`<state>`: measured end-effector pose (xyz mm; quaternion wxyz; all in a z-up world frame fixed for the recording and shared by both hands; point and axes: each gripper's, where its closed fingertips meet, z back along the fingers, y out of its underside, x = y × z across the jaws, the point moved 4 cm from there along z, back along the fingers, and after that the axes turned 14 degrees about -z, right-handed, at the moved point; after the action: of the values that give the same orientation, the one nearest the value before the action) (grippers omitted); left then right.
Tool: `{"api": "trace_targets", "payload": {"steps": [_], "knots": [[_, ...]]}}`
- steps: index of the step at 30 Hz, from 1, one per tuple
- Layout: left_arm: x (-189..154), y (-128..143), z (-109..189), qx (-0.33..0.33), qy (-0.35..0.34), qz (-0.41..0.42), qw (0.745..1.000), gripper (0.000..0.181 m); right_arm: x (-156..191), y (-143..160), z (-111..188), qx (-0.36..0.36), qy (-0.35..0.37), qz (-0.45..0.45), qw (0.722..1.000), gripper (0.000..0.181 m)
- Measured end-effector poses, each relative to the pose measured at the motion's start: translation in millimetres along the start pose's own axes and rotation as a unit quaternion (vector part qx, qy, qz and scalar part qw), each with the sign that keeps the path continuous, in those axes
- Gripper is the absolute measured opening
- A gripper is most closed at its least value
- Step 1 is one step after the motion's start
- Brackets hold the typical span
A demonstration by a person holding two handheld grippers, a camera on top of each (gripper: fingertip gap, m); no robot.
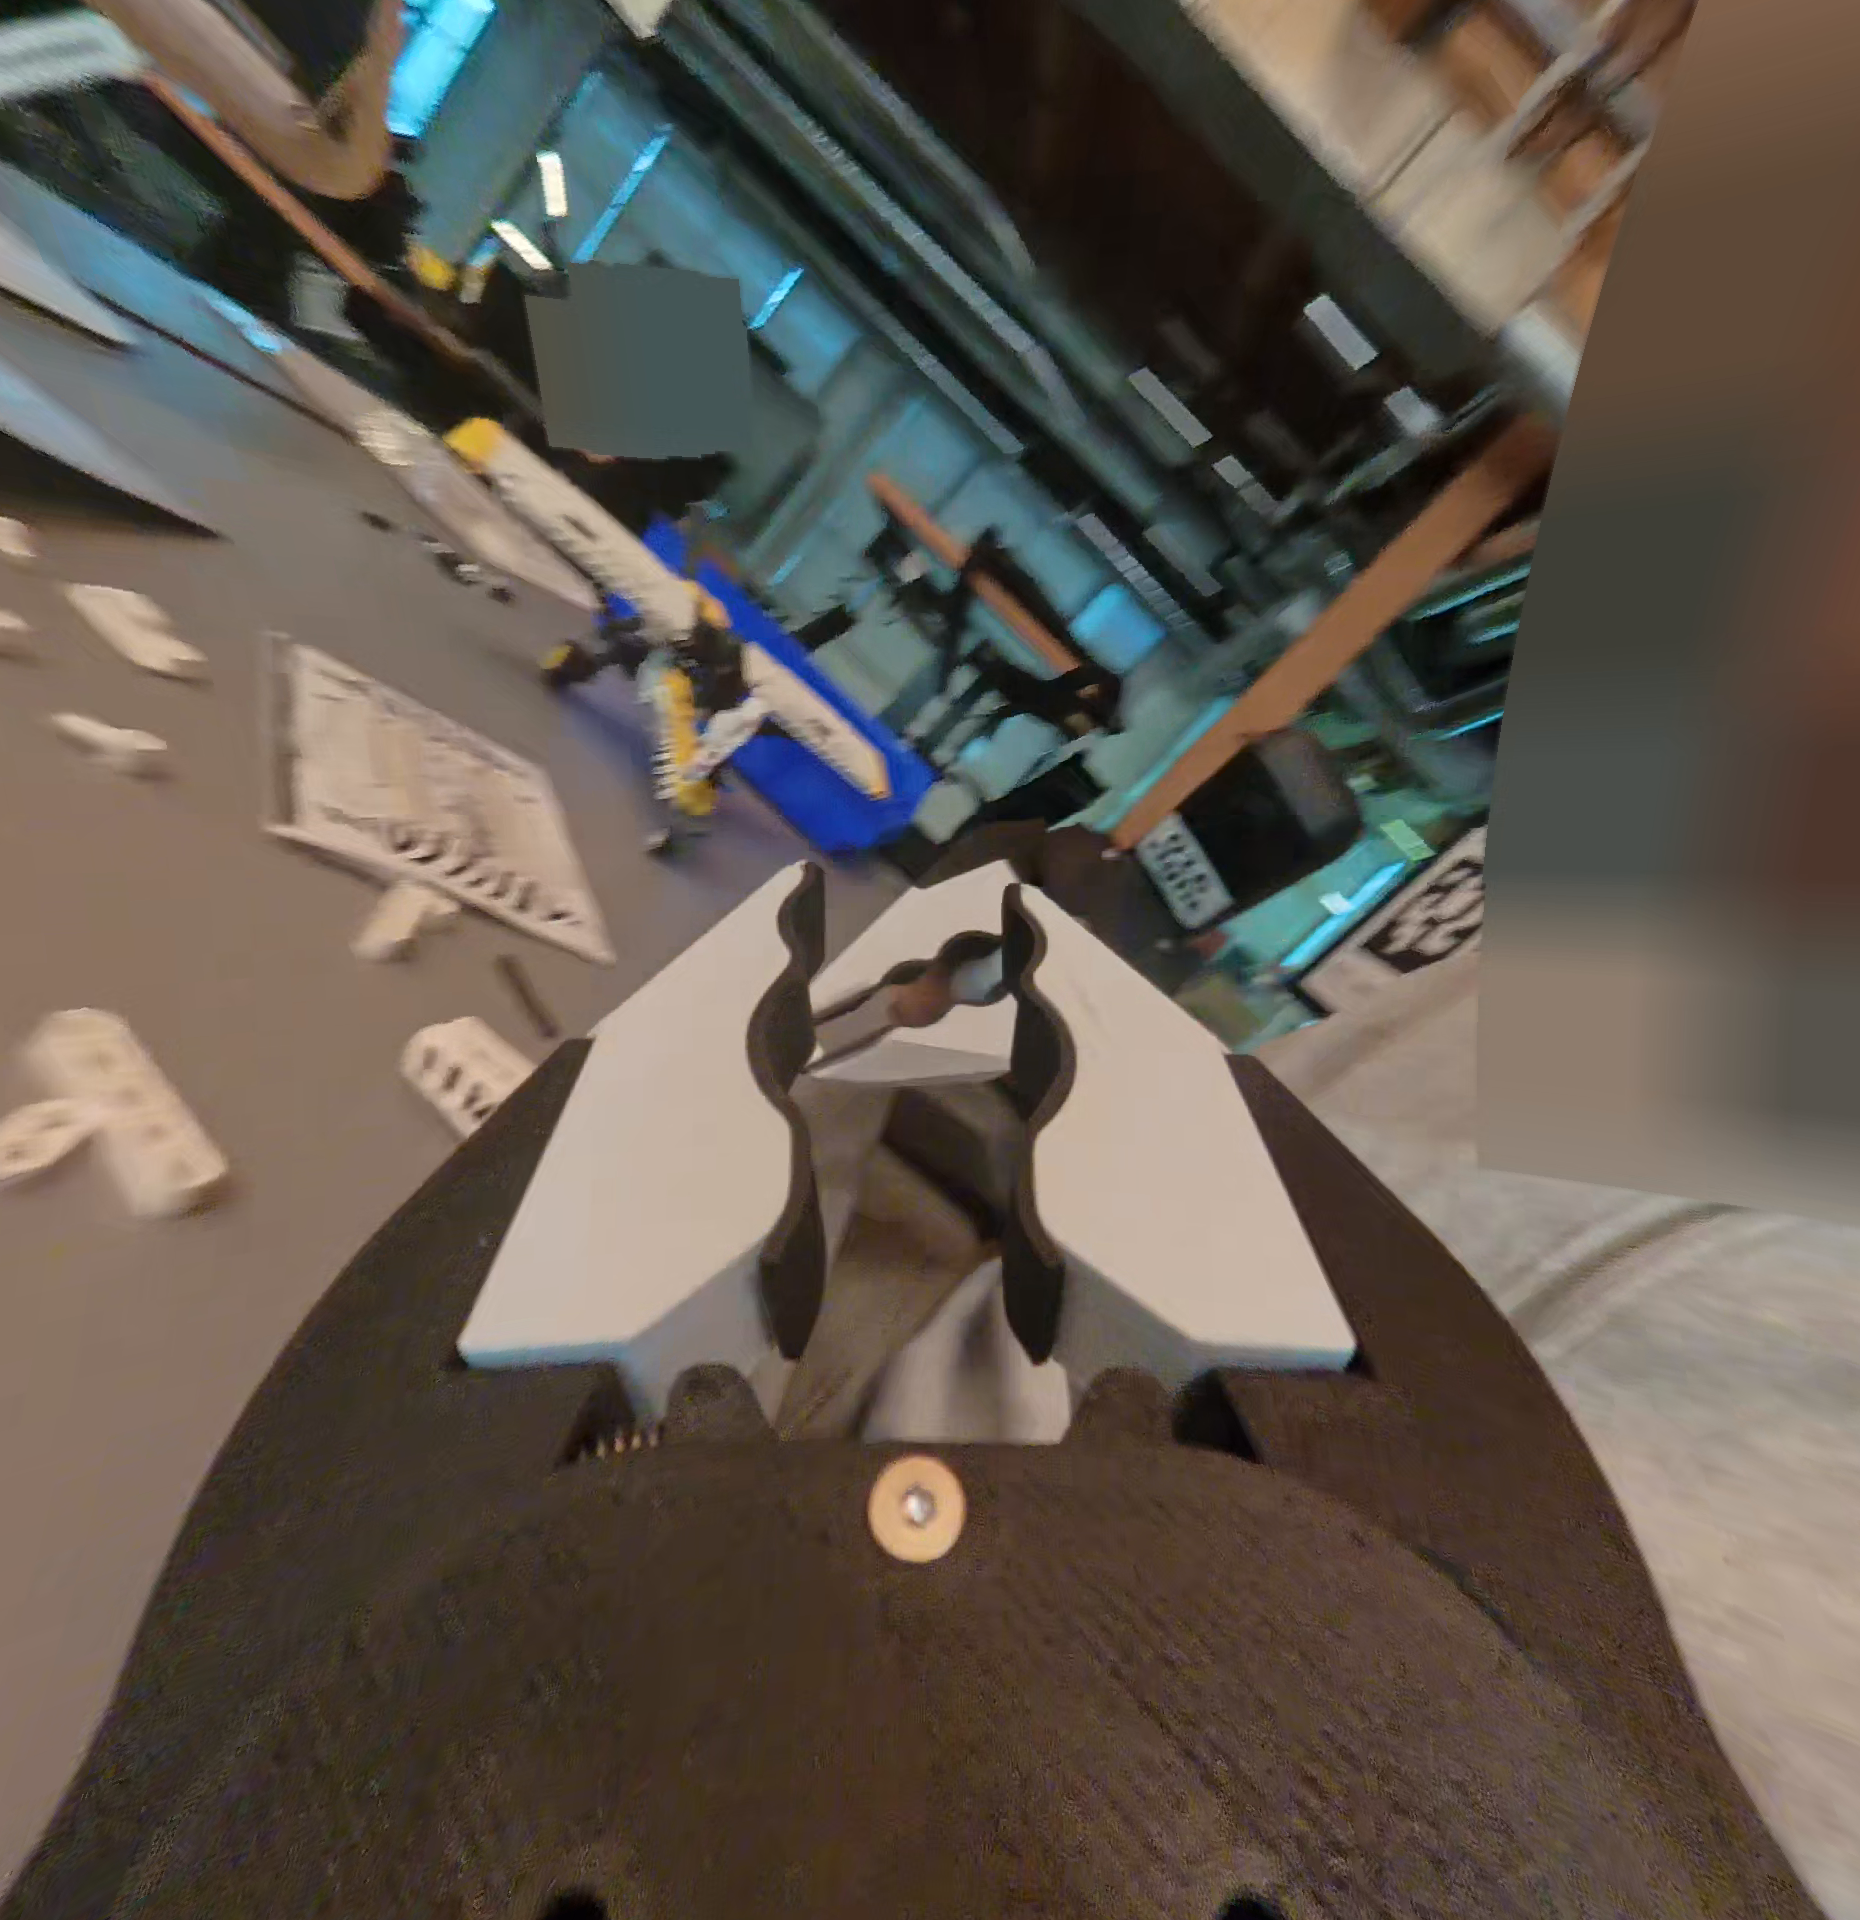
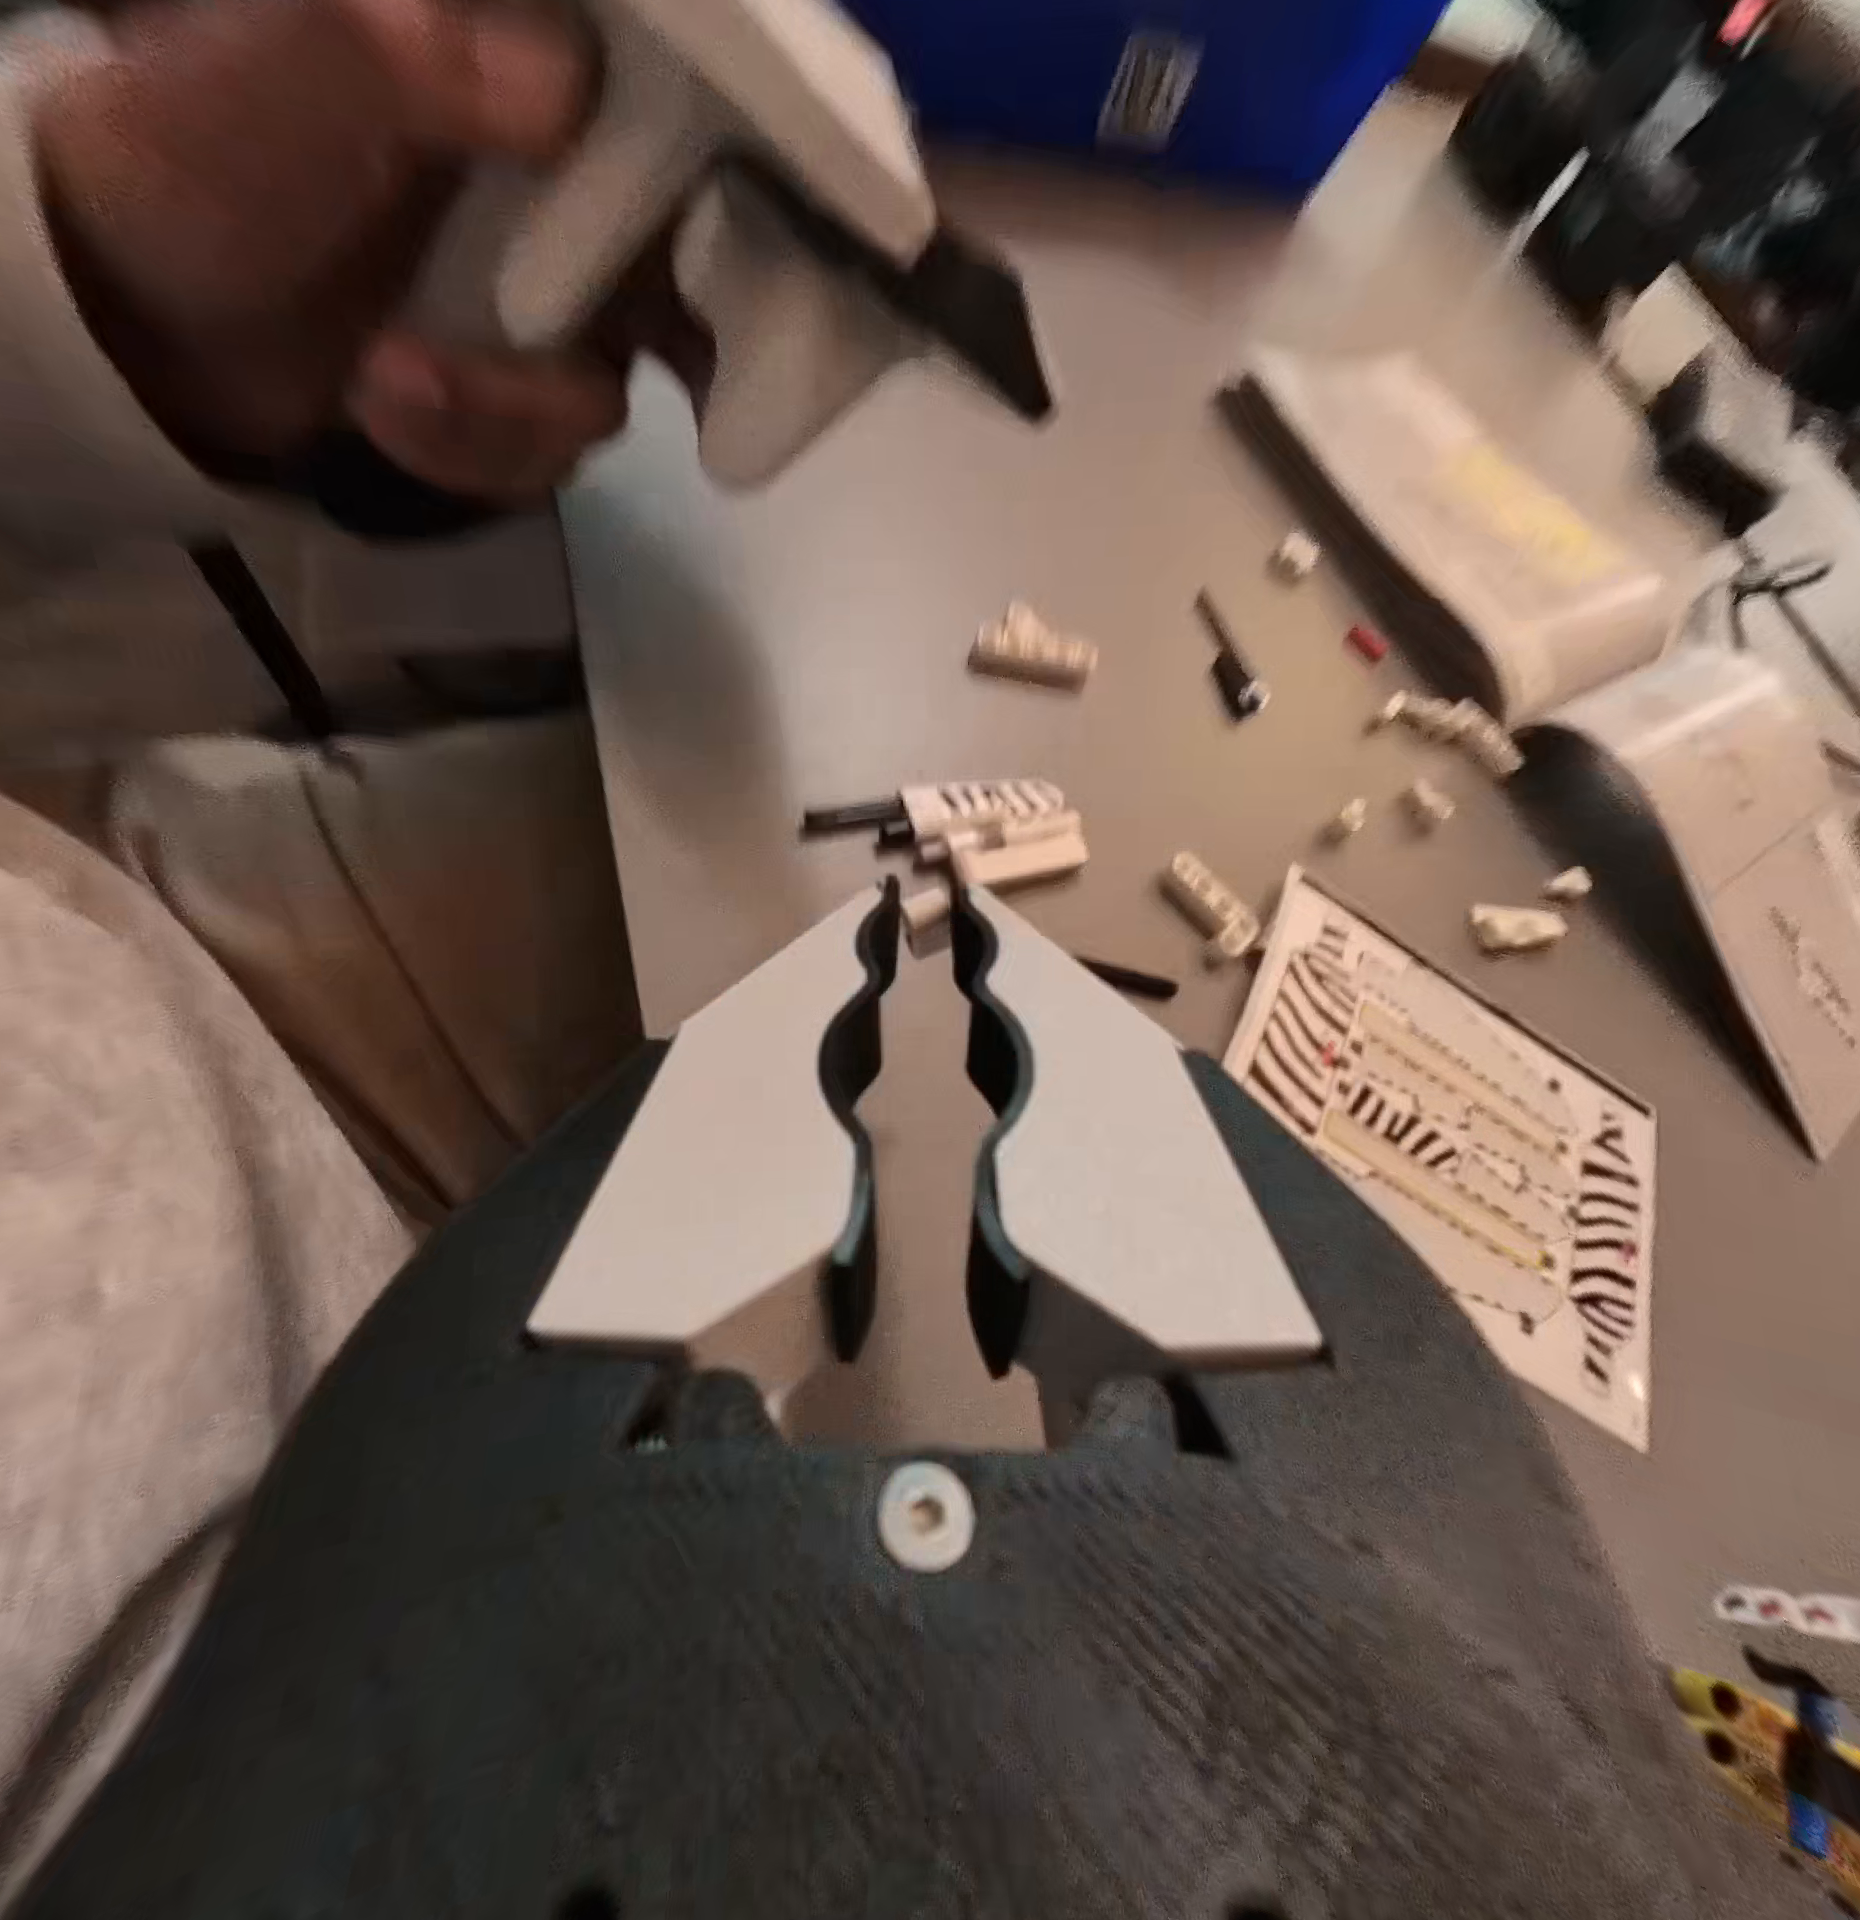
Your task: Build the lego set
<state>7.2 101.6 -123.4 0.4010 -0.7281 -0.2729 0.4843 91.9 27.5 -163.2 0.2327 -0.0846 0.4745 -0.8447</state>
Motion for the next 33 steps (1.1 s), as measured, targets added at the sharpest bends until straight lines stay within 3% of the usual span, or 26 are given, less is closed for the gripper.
{"api": "trace_targets", "payload": {"steps": [6,10,14,18,23,26,29,33], "knots": [[16.4,14.0,5.5,0.05,-0.057,-0.038,0.996,0.033,7.6,21.8,-35.9,0.127,0.028,0.055,0.99,0.008],[19.9,19.8,5.1,0.064,-0.059,-0.04,0.995,0.033,8.0,17.9,-44.5,0.129,0.039,0.076,0.988,0.009],[21.0,20.7,6.1,0.071,-0.065,-0.05,0.994,0.033,5.1,13.6,-42.1,0.111,0.028,0.066,0.991,0.025],[20.3,20.7,6.2,0.07,-0.06,-0.051,0.994,0.033,-1.3,14.1,-31.9,0.085,-0.006,0.013,0.996,0.023],[19.9,22.2,3.5,0.086,-0.064,-0.067,0.992,0.035,-4.5,26.8,-32.9,0.108,-0.048,-0.038,0.992,0.02],[22.1,25.4,-0.6,0.123,-0.078,-0.099,0.984,0.041,-0.4,25.9,-36.3,0.1,-0.062,-0.035,0.992,0.016],[27.6,32.6,-6.4,0.195,-0.087,-0.116,0.97,0.06,-3.0,23.6,-39.4,0.099,-0.055,-0.023,0.993,0.018],[38.1,41.3,-11.2,0.303,-0.083,-0.162,0.935,0.081,-7.8,21.1,-43.1,0.088,-0.044,-0.007,0.995,0.021]]}}
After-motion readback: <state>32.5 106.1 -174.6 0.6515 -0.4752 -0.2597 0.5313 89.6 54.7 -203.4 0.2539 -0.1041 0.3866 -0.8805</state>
